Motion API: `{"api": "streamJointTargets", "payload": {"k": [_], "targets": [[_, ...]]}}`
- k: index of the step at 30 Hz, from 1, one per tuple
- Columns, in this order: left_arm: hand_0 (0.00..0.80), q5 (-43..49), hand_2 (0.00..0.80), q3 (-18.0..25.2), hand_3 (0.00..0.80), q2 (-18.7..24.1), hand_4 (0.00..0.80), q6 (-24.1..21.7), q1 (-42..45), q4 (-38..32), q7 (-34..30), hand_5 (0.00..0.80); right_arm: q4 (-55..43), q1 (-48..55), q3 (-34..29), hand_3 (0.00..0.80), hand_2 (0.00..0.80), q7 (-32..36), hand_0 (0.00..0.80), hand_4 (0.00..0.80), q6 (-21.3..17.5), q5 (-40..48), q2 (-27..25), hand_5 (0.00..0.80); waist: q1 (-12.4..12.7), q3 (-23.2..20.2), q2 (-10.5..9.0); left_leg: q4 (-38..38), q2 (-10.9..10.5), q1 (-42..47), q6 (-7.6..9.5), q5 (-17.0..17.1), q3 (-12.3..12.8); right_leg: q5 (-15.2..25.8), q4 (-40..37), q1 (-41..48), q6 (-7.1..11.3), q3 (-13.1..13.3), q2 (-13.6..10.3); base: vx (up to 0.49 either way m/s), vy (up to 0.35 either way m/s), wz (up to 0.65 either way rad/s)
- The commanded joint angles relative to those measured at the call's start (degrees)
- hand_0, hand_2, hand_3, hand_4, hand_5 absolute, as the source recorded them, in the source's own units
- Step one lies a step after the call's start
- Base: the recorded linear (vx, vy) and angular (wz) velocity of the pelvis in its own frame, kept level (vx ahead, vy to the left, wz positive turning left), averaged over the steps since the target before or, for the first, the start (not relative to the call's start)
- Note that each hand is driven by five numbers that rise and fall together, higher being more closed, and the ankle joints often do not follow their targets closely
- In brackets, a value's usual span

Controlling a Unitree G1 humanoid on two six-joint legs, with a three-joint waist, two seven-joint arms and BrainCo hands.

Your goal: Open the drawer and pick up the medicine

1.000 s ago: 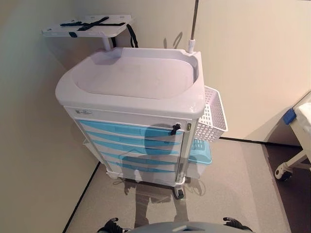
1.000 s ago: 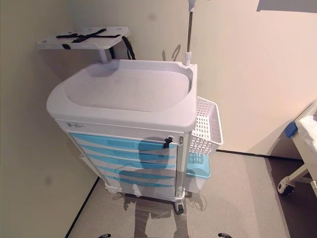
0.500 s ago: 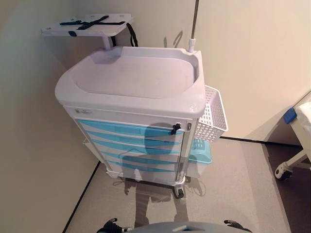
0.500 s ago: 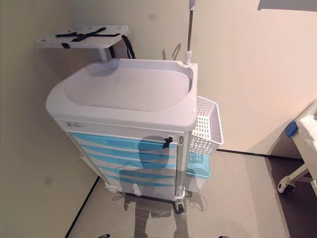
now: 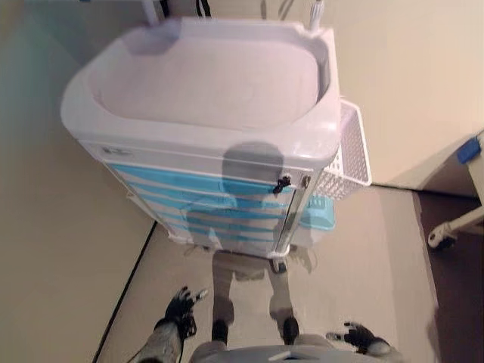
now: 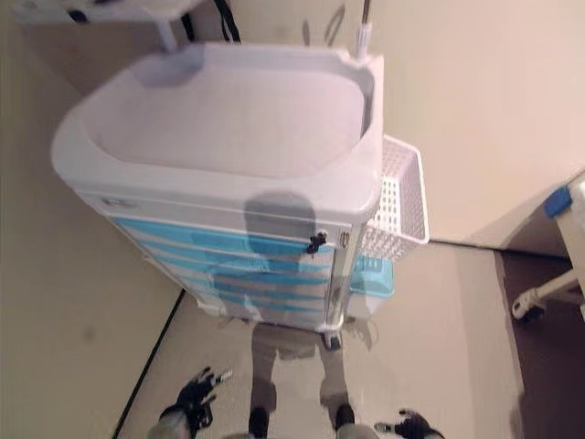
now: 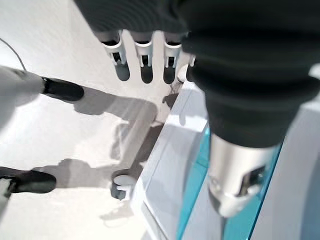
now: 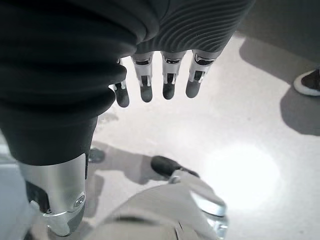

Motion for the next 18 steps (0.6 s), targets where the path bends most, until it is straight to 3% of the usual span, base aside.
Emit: {"api": "streamJointTargets", "payload": {"k": [1, 4, 10, 11, 14, 18], "targets": [[0.000, -8.0, 0.000, 0.3, 0.000, 1.4, 0.000, -2.9, -0.7, -5.1, 0.3, 0.000, -1.5, -2.2, 0.8, 0.000, 0.000, -1.4, 0.000, 0.000, -1.4, 2.2, -0.1, 0.000, 0.4, 1.2, -4.38, 8.8, -6.1, -5.2, 5.00, -5.9, 1.5, -2.8, 8.5, -6.3, 1.98, 2.0, -3.0, -0.166, 0.047, 0.09], [0.000, -20.4, 0.000, 0.3, 0.000, -0.9, 0.000, -3.7, -2.6, -12.0, -0.7, 0.000, -2.6, -3.5, 0.2, 0.000, 0.000, -2.0, 0.000, 0.000, -1.2, 3.5, -0.7, 0.000, 0.3, 3.1, -4.59, 17.1, -7.1, -12.8, 5.71, -8.1, 1.4, -4.5, 15.6, -13.0, 1.36, 2.7, -4.4, -0.146, 0.045, 0.10], [0.000, -31.2, 0.000, -0.7, 0.000, -3.2, 0.000, -3.3, -5.4, -17.2, -3.0, 0.000, -1.9, -5.2, 0.1, 0.000, 0.000, -2.4, 0.000, 0.000, -0.7, 4.5, -1.0, 0.000, 0.4, 4.0, -4.56, 24.7, -7.3, -19.4, 6.45, -10.7, 1.1, -6.7, 22.9, -19.8, 0.36, 4.0, -4.8, -0.086, 0.014, 0.12], [0.000, -35.5, 0.000, -0.9, 0.000, -4.7, 0.000, -3.3, -7.2, -18.4, -3.1, 0.000, -1.7, -6.0, 0.8, 0.000, 0.000, -2.3, 0.000, 0.000, -0.6, 4.3, -1.1, 0.000, 0.6, 4.2, -4.61, 28.3, -7.3, -21.0, 6.54, -13.7, 0.8, -9.5, 26.5, -21.6, 0.18, 4.7, -4.5, 0.019, -0.004, 0.03], [0.000, -42.5, 0.000, -1.7, 0.000, -7.0, 0.000, -4.1, -10.7, -21.5, -2.8, 0.000, -1.7, -7.4, 1.7, 0.000, 0.000, -2.4, 0.000, 0.000, -0.4, 4.1, -1.3, 0.000, 0.5, 4.4, -4.94, 32.8, -7.4, -24.8, 6.87, -15.3, 0.7, -11.5, 31.3, -25.4, -0.29, 5.2, -4.7, -0.028, -0.004, 0.03], [0.000, -44.8, 0.000, -3.2, 0.000, -7.2, 0.000, -4.9, -13.5, -25.6, -3.0, 0.000, -1.7, -8.1, 2.2, 0.000, 0.000, -2.4, 0.000, 0.000, -0.5, 4.4, -1.3, 0.000, 0.3, 4.6, -4.96, 35.3, -7.4, -26.9, 7.05, -16.3, 0.7, -12.4, 33.8, -27.7, -0.51, 5.6, -4.8, -0.025, 0.007, -0.03]]}}
